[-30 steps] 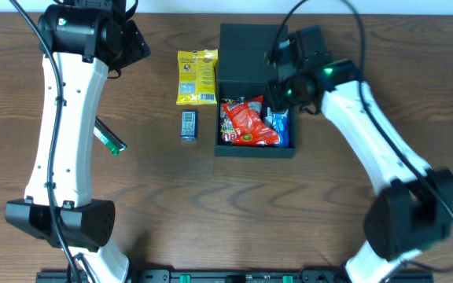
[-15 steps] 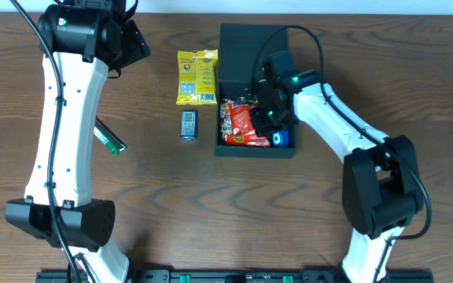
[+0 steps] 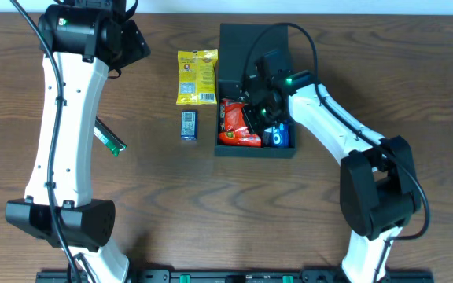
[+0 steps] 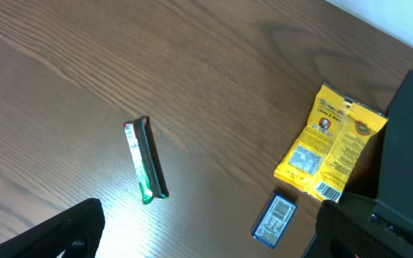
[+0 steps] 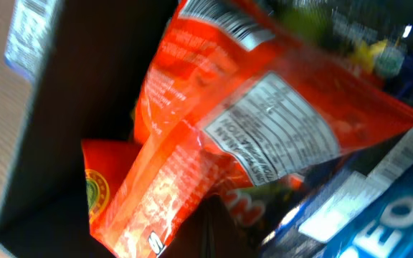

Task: Pack container
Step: 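Press the red chip bag down into the box with the right gripper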

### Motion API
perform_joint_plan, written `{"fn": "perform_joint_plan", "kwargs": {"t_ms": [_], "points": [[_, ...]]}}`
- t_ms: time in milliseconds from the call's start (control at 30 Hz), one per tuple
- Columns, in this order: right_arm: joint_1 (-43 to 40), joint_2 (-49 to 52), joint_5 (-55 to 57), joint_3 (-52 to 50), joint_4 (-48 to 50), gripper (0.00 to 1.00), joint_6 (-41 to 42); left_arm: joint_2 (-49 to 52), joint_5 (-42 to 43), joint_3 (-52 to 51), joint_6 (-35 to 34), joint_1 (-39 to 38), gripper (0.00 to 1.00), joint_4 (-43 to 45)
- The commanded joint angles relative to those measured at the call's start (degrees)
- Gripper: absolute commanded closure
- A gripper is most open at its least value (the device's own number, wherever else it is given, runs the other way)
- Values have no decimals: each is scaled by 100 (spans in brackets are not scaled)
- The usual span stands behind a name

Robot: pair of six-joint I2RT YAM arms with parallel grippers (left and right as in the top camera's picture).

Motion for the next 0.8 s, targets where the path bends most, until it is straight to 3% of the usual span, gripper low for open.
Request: {"fn": "perform_joint_plan", "kwargs": {"t_ms": [0,400,767], "points": [[48,81,-63,153,129,99,-160,87,-4,-68,101,13,5,-2],[387,278,118,164,260,99,-153,87,-4,-68,103,13,5,-4],[173,-140,472,1143,-706,99,-153,87,-4,-72,103,13,4,0]]}}
